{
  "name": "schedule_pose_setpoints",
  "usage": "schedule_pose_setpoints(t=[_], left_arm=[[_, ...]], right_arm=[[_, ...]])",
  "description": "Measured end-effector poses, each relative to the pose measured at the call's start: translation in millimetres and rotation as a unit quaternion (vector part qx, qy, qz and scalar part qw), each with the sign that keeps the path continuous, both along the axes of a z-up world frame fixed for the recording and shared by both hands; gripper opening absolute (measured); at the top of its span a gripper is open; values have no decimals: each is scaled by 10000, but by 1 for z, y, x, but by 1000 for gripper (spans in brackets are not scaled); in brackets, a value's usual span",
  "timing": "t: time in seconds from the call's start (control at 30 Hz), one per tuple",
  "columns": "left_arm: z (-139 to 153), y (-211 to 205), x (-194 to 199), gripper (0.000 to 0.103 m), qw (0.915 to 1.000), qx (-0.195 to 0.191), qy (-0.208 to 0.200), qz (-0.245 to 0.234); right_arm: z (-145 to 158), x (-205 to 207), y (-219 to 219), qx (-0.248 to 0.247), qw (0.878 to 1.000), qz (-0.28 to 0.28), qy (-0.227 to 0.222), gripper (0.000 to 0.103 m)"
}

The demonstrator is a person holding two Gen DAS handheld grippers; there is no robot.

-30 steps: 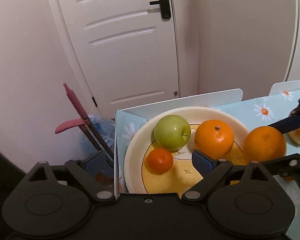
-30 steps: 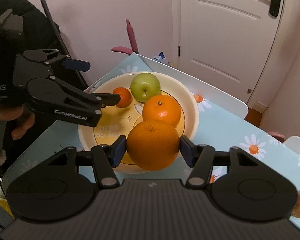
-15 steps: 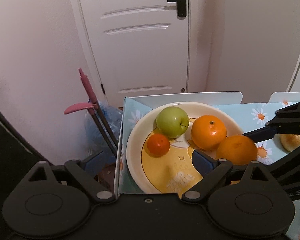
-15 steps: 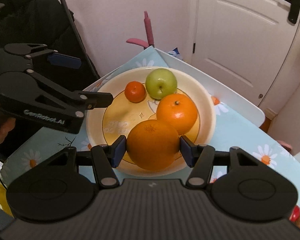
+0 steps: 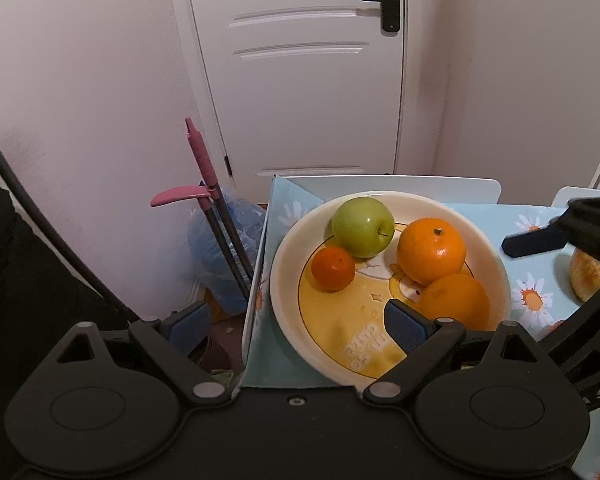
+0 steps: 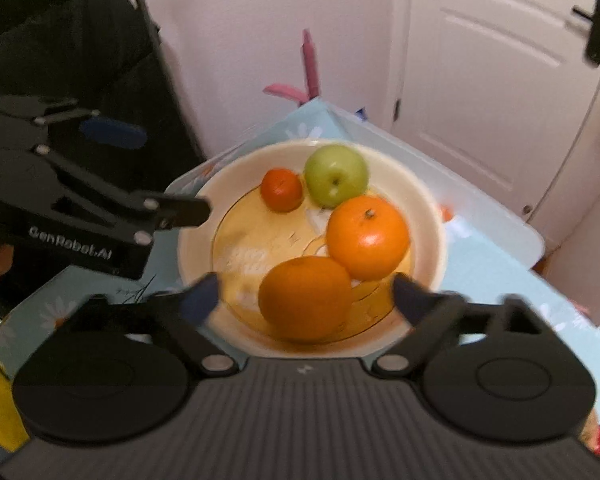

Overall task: Organize fruits
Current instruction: 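Withdraw both tools from the bowl toward the remaining fruits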

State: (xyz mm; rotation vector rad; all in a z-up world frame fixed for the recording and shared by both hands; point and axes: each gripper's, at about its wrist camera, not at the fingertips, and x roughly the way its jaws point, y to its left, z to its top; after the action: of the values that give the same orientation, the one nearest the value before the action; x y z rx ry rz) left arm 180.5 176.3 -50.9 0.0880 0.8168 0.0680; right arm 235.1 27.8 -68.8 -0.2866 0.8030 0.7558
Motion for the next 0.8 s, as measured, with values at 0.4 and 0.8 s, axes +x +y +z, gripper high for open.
schedule_pose_setpoints(t=[0.4, 0.8], left_arm=[[21, -3, -13, 96, 9997, -143, -153, 110], [43, -12, -22, 100, 9991, -91, -402, -123]], right_arm=[[22, -24, -15, 95, 9987, -491, -32, 103], [54, -47, -46, 163, 9917, -1246, -288, 103]])
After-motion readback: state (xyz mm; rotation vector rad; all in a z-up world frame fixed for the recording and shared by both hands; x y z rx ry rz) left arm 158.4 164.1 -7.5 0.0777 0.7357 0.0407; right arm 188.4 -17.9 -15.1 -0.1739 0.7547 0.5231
